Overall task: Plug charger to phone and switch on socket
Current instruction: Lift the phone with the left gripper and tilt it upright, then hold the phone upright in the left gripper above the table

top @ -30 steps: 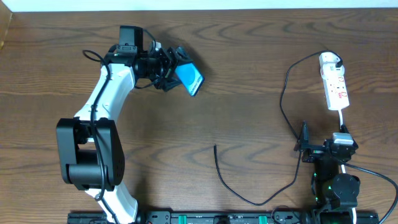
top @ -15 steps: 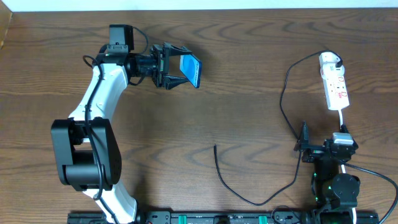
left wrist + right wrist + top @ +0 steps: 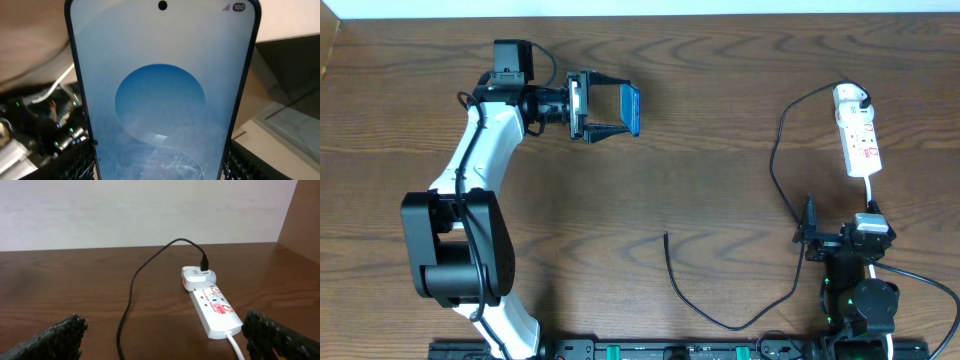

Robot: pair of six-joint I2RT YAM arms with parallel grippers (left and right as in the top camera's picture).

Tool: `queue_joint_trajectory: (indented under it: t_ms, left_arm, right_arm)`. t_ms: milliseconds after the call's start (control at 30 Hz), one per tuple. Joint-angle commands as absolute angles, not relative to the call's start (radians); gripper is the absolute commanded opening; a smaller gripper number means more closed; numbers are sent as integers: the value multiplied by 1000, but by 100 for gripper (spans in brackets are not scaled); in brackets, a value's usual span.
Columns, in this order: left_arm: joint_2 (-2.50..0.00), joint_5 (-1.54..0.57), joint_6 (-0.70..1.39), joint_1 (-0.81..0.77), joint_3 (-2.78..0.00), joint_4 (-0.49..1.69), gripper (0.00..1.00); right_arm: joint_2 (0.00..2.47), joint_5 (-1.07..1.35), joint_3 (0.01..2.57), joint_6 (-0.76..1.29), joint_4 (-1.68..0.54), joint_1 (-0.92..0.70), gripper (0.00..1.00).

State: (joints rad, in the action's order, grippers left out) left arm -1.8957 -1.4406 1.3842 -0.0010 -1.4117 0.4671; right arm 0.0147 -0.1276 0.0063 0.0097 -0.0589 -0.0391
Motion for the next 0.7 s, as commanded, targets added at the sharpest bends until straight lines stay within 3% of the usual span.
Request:
queue_joint_trajectory:
  t_ms: [0, 667]
  left_arm:
    - [-1862, -1536, 1462, 6, -1412, 465, 7]
    - [-1862, -1560, 1520, 6, -1412, 437, 7]
  right_arm:
    - [6, -128, 6, -5, -63, -49, 99]
    - [6, -128, 6, -5, -63, -49, 99]
